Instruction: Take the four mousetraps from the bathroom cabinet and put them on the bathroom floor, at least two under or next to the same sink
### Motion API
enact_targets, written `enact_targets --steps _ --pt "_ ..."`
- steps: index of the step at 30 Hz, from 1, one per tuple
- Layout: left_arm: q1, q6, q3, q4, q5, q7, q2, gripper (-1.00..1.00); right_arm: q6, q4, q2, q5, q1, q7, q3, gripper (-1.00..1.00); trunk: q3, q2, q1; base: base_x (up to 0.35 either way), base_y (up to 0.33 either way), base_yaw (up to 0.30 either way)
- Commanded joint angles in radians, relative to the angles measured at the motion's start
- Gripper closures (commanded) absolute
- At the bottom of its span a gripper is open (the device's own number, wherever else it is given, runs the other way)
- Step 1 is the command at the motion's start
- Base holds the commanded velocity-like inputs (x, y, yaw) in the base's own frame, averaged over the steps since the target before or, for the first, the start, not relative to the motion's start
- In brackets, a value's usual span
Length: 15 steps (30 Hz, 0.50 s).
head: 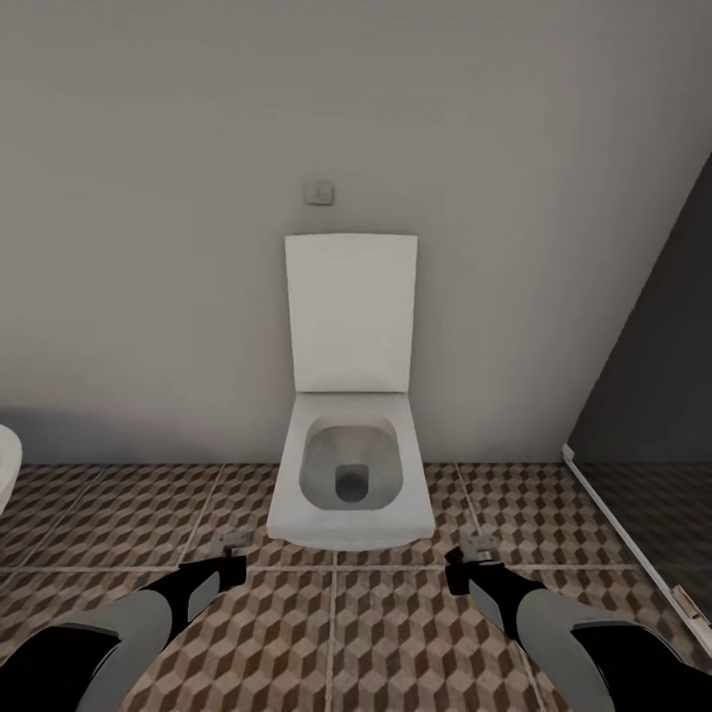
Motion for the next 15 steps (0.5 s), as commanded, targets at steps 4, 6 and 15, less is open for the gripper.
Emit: enact_targets --steps 4,6,15 --pt "-0.001 0.002 -0.009 -0.001 0.006 0.002 0.0 1.0 0.003 0.002 0.0 0.007 -0.001 -0.003 0.005 1.0 -0.012 -0.001 0.001 0.0 0.0 0.0" --pt "-0.001 0.001 -0.009 -0.001 0.006 0.002 0.0 1.0 0.003 0.002 0.0 0.007 -0.001 -0.003 0.005 1.0 -0.02 -0.002 0.002 0.0 0.0 0.0" --pt "0.0 0.0 -0.009 -0.001 0.006 0.002 0.0 1.0 0.003 0.002 -0.003 0.007 -0.001 -0.003 0.005 1.0 -0.028 -0.002 0.003 0.0 0.0 0.0"
